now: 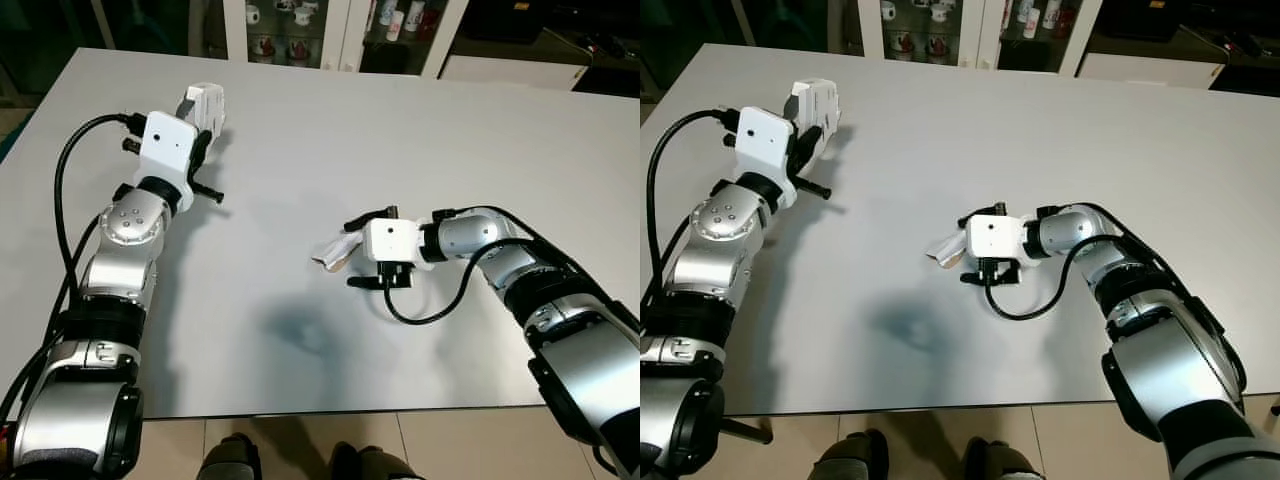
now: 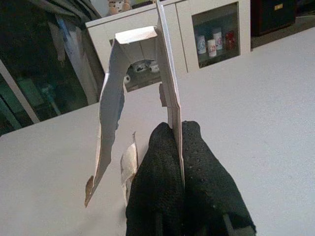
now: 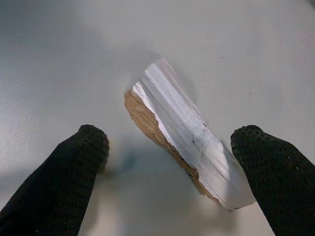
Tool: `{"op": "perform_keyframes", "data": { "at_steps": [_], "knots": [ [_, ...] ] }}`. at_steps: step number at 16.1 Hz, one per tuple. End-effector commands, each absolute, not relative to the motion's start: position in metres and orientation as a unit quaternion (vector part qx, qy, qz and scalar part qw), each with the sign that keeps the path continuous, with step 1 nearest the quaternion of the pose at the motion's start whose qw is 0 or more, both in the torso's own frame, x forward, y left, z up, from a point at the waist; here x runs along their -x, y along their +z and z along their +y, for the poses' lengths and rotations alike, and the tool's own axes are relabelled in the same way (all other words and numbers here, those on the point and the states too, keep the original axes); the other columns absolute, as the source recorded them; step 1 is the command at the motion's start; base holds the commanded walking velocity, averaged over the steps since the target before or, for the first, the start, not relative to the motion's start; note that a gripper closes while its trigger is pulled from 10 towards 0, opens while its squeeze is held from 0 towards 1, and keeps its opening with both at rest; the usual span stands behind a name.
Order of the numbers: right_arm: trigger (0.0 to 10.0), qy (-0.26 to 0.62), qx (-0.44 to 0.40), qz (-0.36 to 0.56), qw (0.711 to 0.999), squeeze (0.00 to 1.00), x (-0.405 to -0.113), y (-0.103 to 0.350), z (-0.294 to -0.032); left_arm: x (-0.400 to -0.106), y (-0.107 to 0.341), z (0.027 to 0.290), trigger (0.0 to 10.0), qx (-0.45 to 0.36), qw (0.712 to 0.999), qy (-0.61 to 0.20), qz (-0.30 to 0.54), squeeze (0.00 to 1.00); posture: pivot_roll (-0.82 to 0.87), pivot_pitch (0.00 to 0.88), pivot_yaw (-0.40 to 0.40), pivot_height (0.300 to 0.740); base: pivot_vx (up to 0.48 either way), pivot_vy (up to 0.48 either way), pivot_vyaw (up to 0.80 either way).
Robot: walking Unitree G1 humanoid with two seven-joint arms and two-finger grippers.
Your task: Picking trash to rubbish bin
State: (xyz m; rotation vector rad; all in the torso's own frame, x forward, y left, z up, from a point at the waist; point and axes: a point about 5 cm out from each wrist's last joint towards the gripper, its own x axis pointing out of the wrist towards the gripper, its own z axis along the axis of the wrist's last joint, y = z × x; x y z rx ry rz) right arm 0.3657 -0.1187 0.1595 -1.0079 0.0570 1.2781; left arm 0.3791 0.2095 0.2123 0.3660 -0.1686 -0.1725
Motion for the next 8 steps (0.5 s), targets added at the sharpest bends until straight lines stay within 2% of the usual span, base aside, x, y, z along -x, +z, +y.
{"op": "perform_keyframes", "data": {
  "at_steps": [1,8],
  "knots": [
    [10.0,0.567,0.460,0.049,0.682,0.00,-0.367,0.157,-0.123,-0.377,0.213,0.210,10.0,-0.176,0.977,-0.088,-0.085,0.00,0.00,0.154,-0.117,0.740,0.000,0.000,0.00],
    [10.0,0.544,0.488,0.050,0.681,0.00,-0.377,0.171,-0.116,-0.375,0.215,0.211,10.0,-0.160,0.979,-0.084,-0.089,0.00,0.00,0.166,-0.134,0.740,0.000,0.000,0.00]
  ]
}}
